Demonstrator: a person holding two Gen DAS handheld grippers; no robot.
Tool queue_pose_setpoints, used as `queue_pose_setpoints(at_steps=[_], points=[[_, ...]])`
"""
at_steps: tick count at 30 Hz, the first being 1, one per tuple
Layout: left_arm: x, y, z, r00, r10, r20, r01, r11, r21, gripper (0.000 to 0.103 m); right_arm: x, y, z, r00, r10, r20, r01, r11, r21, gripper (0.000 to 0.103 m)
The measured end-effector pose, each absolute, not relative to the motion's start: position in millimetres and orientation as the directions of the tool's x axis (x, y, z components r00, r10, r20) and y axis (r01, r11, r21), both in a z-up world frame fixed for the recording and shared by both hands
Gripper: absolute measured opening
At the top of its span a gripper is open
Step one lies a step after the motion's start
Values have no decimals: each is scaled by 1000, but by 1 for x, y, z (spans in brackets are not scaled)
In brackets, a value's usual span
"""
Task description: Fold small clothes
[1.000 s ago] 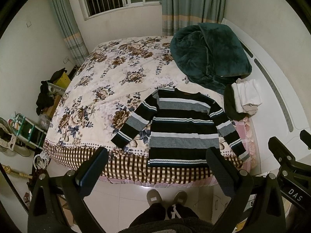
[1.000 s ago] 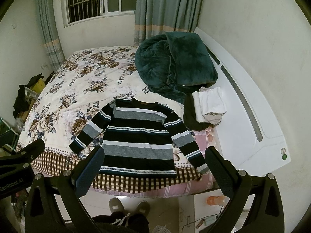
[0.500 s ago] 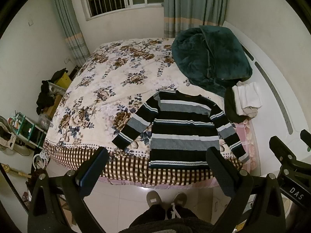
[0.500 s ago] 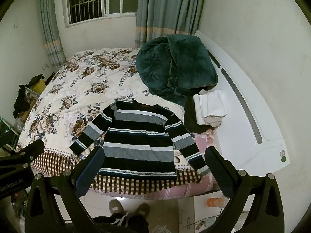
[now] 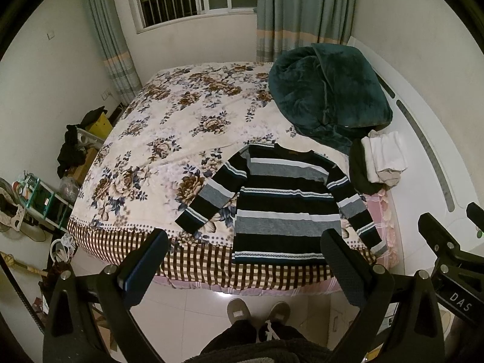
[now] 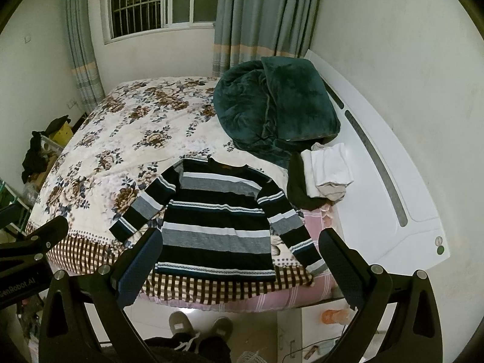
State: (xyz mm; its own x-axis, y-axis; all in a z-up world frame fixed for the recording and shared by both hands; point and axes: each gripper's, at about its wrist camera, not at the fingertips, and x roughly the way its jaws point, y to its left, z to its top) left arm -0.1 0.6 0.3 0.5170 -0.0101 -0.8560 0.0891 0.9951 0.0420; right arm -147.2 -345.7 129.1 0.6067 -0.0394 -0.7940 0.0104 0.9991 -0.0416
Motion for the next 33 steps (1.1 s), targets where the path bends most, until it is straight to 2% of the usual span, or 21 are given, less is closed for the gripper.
queue_pose_setpoints(at_steps=[29,33], points=[[19,4,20,543,-3,-840,83,995,50,103,-134,-334,152,608,-22,-794,28,1000,-6,103],[47,17,20,556,20,-831,66,995,69,103,-110,-353,115,571,-5,-821,95,994,59,103]])
